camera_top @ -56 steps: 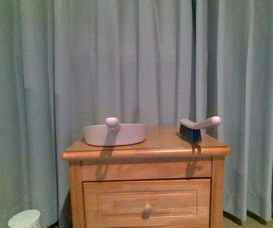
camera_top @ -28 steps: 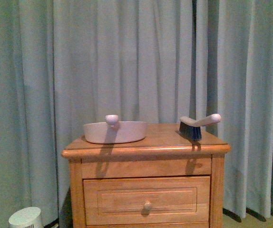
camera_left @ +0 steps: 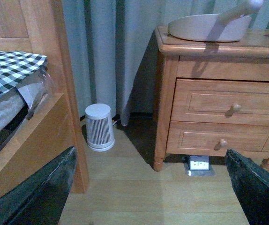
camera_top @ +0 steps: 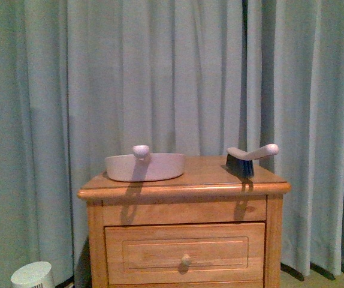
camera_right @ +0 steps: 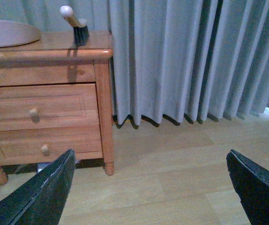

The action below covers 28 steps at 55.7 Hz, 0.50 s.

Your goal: Clean up trash

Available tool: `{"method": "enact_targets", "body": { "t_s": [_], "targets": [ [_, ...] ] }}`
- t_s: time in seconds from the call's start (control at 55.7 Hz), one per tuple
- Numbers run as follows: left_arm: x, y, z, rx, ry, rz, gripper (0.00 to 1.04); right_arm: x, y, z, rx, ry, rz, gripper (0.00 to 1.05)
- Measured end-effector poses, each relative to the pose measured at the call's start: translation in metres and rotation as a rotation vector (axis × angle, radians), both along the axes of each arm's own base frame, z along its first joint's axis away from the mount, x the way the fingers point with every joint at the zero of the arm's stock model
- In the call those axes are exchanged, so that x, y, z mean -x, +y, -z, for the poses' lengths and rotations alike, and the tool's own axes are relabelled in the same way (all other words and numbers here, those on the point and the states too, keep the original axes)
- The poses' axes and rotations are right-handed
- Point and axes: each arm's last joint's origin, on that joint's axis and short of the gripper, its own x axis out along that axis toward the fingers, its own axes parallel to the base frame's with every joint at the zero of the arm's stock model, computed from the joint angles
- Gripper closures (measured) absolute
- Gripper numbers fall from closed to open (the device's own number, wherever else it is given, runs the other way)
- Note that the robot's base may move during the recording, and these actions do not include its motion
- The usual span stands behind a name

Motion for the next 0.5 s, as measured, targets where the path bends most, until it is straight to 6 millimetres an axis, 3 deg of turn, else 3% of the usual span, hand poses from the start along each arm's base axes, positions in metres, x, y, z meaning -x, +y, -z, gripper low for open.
{"method": "enact_targets", "body": {
  "t_s": [0.502],
  "targets": [
    [0.0000,0.0000,0.0000,0.000,0.000,0.000,0.08,0.0000,0.0000,0.0000,0.000,0.000,0.000,0.07]
  ]
}}
